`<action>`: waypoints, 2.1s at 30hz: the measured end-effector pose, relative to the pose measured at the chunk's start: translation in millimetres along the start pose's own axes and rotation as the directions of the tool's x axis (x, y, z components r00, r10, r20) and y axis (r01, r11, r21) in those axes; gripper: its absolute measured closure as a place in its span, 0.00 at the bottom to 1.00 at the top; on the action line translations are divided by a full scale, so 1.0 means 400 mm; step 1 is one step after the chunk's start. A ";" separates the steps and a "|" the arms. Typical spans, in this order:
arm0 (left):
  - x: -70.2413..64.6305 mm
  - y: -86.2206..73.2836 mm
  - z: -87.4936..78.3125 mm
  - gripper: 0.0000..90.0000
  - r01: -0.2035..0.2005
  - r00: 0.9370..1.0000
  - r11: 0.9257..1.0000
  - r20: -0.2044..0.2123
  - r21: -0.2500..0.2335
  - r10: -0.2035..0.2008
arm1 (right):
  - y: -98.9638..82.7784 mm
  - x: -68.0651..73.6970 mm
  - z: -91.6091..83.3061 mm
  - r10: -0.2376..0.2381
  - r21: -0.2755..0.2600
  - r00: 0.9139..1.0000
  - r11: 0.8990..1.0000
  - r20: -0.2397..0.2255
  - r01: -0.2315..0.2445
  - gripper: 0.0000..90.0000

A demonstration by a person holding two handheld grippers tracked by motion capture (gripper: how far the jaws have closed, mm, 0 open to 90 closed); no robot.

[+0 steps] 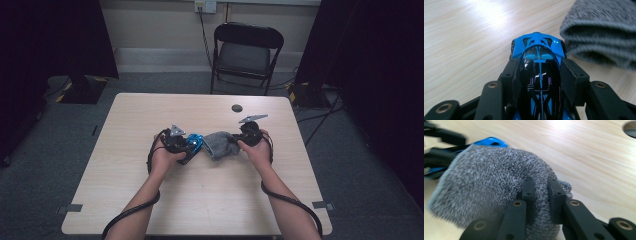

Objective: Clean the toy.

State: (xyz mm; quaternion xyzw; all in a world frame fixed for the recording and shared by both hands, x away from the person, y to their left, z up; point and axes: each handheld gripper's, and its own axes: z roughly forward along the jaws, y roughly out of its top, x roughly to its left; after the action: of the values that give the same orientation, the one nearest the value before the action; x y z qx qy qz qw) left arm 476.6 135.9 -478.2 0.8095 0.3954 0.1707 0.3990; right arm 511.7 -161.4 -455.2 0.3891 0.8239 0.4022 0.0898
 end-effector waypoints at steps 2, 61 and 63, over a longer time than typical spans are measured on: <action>0.000 0.002 0.002 0.57 -0.001 1.000 1.000 0.000 0.000 0.001 | -0.010 0.014 -0.012 -0.014 -0.004 1.000 1.000 -0.028 0.014 0.87; -0.215 -0.070 -0.020 0.35 -0.299 0.904 0.954 0.321 0.007 0.281 | -0.114 0.085 -0.080 -0.109 -0.030 0.986 0.994 -0.128 0.106 0.41; -0.218 -0.078 -0.018 0.38 -0.310 0.902 0.951 0.316 -0.007 0.296 | -0.114 0.084 -0.077 -0.104 -0.039 0.987 0.994 -0.119 0.100 0.39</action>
State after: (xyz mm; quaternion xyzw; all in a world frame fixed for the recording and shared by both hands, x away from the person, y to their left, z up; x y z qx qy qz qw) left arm 401.7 83.5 -494.6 0.8863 0.2002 0.0915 0.4074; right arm 448.8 -172.7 -462.6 0.3197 0.8399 0.4335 0.0667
